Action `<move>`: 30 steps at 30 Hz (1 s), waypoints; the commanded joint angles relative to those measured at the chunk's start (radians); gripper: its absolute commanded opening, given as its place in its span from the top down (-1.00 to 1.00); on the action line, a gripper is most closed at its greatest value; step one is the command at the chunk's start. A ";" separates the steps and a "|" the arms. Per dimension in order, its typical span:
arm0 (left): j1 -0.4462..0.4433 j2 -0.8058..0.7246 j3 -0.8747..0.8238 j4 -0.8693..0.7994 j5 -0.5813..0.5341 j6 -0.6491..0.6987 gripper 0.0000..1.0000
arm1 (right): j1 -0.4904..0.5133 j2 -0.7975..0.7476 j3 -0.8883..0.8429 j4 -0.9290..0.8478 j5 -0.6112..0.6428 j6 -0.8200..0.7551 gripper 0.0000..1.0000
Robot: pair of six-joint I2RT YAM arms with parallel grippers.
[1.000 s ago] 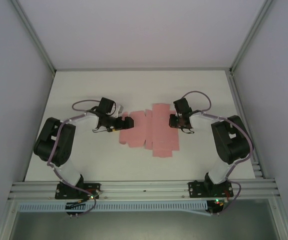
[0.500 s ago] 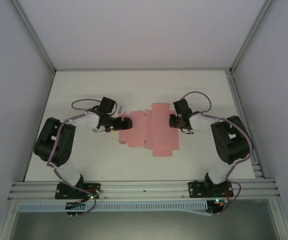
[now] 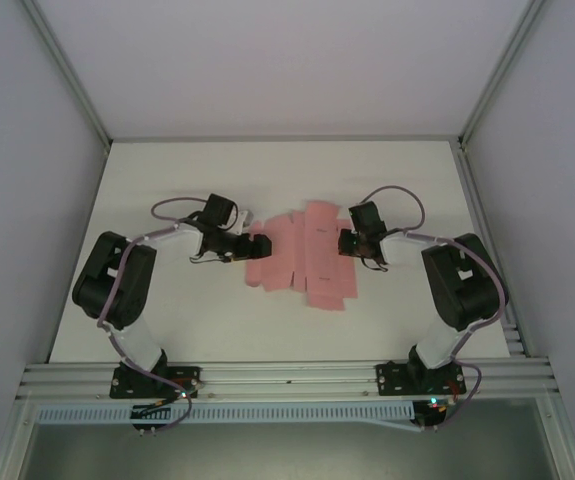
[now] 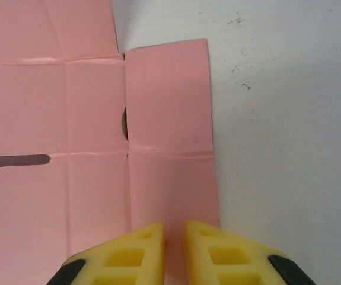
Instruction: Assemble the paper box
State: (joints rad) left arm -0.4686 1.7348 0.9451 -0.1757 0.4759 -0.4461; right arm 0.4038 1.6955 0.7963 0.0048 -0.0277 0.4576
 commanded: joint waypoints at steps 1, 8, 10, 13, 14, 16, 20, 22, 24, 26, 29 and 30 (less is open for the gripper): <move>-0.017 -0.027 -0.015 0.098 0.128 0.003 -0.68 | 0.002 0.047 -0.071 -0.151 -0.046 0.030 0.66; -0.012 -0.168 -0.104 0.272 0.140 -0.091 -0.50 | 0.001 0.036 -0.092 -0.131 -0.047 0.038 0.66; -0.010 -0.202 -0.139 0.369 0.180 -0.118 -0.45 | 0.002 0.030 -0.100 -0.114 -0.055 0.034 0.66; -0.008 -0.237 -0.172 0.501 0.232 -0.154 -0.44 | 0.000 0.028 -0.112 -0.084 -0.072 0.030 0.66; -0.008 -0.243 -0.178 0.527 0.233 -0.160 -0.45 | 0.001 0.027 -0.114 -0.079 -0.074 0.030 0.66; -0.010 -0.246 -0.173 0.545 0.231 -0.155 -0.45 | 0.001 0.024 -0.119 -0.058 -0.084 0.025 0.66; -0.017 -0.205 -0.106 0.431 0.188 -0.113 -0.44 | 0.001 0.007 -0.136 -0.020 -0.087 0.026 0.66; -0.024 -0.184 -0.087 0.409 0.172 -0.106 -0.38 | 0.000 -0.003 -0.143 -0.012 -0.087 0.023 0.66; -0.028 -0.168 -0.071 0.374 0.145 -0.103 -0.25 | 0.000 -0.003 -0.136 -0.028 -0.081 0.017 0.65; -0.033 -0.160 -0.042 0.289 0.086 -0.087 -0.07 | 0.001 -0.004 -0.137 -0.045 -0.065 0.015 0.65; -0.043 -0.164 -0.008 0.162 -0.019 -0.040 0.07 | -0.002 -0.010 -0.137 -0.063 -0.043 0.018 0.62; -0.046 -0.166 0.000 0.133 -0.038 -0.022 0.12 | -0.001 -0.013 -0.138 -0.065 -0.042 0.017 0.58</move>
State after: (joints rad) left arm -0.5014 1.5681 0.9005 0.1017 0.5381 -0.5323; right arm 0.3977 1.6585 0.7074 0.1307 -0.0834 0.4725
